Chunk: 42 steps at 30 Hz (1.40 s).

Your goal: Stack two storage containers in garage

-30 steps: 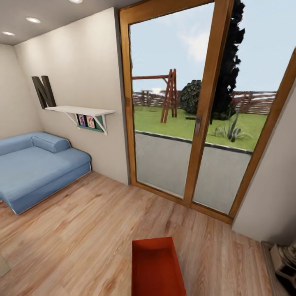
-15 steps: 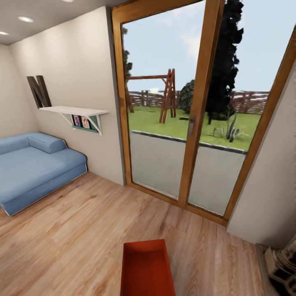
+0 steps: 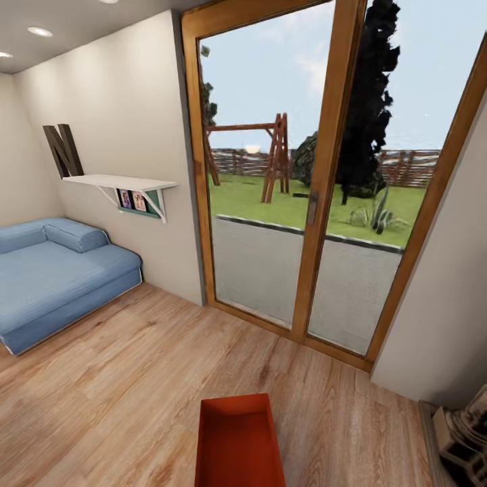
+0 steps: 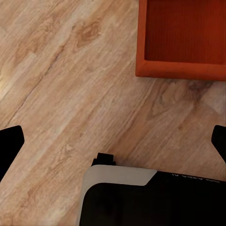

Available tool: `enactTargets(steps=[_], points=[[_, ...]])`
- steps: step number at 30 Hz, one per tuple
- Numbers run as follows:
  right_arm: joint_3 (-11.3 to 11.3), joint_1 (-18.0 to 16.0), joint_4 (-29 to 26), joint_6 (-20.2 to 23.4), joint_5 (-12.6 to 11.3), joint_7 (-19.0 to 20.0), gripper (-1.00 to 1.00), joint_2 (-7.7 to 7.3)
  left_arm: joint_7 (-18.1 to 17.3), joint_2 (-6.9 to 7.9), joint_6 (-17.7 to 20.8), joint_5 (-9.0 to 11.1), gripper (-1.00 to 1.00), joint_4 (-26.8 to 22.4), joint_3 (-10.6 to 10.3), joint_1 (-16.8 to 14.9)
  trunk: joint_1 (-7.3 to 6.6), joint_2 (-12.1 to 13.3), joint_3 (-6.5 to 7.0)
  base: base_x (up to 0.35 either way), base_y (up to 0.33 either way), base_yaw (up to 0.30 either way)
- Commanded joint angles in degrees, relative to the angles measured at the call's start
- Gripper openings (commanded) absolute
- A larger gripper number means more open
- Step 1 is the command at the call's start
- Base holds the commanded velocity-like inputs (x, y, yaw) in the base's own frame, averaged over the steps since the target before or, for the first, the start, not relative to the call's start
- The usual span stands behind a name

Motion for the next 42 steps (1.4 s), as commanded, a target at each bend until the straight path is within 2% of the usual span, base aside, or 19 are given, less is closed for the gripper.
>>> enactTargets(steps=[1,13,21,34,42], points=[[-0.4,-0.1,0.3,-0.4,0.6,0.1,1.0,-0.03,0.1,0.01,-0.4,0.1,1.0,0.3,0.2,-0.1,0.04,-0.1,-0.13,0.0,0.023,0.0],[-0.4,-0.1,0.3,-0.4,0.6,0.1,1.0,-0.03,0.1,0.11,-0.4,0.1,1.0,0.3,0.2,-0.1,0.04,-0.1,-0.13,0.11,0.131,0.0],[-0.4,-0.1,0.3,-0.3,0.6,0.1,1.0,-0.03,0.1,0.03,-0.4,0.1,1.0,0.3,0.2,-0.1,0.04,-0.1,-0.13,0.022,0.011,0.0],[-0.4,-0.1,0.3,-0.3,0.6,0.1,1.0,-0.03,0.1,-0.07,-0.2,0.0,1.0,0.3,0.3,-0.1,0.04,-0.1,-0.13,0.277,0.0,0.0],[-0.4,-0.1,0.3,-0.3,0.5,0.1,1.0,-0.03,0.1,-0.11,-0.3,0.0,1.0,0.3,0.3,-0.1,0.04,-0.1,-0.13,0.051,-0.068,0.0]])
